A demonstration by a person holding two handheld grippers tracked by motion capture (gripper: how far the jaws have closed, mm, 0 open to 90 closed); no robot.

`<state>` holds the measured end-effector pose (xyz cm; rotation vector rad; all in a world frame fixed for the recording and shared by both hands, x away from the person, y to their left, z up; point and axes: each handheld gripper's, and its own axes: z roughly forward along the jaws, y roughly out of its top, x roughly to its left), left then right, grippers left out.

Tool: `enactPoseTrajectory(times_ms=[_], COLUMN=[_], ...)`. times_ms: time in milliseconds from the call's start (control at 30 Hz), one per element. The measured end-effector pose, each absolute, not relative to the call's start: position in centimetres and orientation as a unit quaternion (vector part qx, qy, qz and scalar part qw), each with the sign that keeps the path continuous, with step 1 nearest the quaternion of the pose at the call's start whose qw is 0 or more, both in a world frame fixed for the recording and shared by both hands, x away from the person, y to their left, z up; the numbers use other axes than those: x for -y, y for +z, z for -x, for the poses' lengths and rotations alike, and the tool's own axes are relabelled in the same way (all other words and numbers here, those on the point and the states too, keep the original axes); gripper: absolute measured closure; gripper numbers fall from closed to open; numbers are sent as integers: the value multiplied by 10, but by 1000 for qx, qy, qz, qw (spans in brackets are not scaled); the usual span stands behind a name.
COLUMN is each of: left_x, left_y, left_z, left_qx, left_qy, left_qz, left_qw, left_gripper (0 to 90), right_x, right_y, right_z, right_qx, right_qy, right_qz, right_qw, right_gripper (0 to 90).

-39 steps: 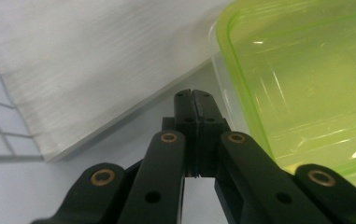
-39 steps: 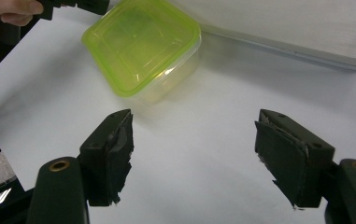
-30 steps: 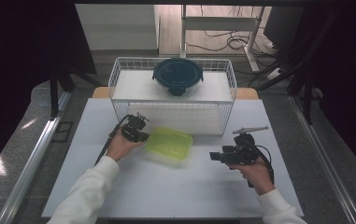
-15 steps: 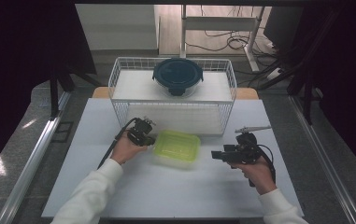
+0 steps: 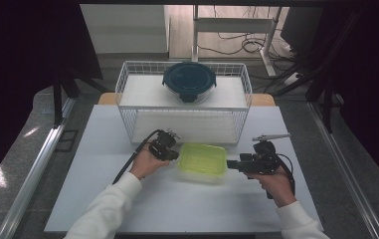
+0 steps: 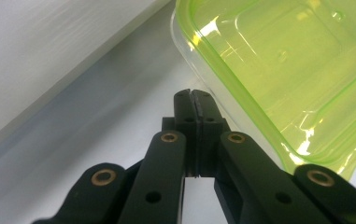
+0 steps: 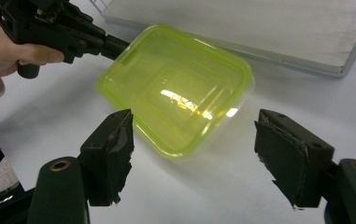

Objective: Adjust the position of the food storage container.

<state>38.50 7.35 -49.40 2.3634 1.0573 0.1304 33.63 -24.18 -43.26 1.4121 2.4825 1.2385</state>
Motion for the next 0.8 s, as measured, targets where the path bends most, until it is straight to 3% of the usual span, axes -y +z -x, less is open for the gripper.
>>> enactPoseTrajectory(times_ms=[800], left_x=[-39], left_y=[-497], left_z=[-384], left_qx=[-373], left_qy=[28], left_qz=[-884], left_qw=[280], left_gripper=[900], right_x=[248], right_y=[-432], right_z=[-339], right_qx=[-794], right_qy=[399], right_qz=[-459], right_qw=[16], right_gripper=[280])
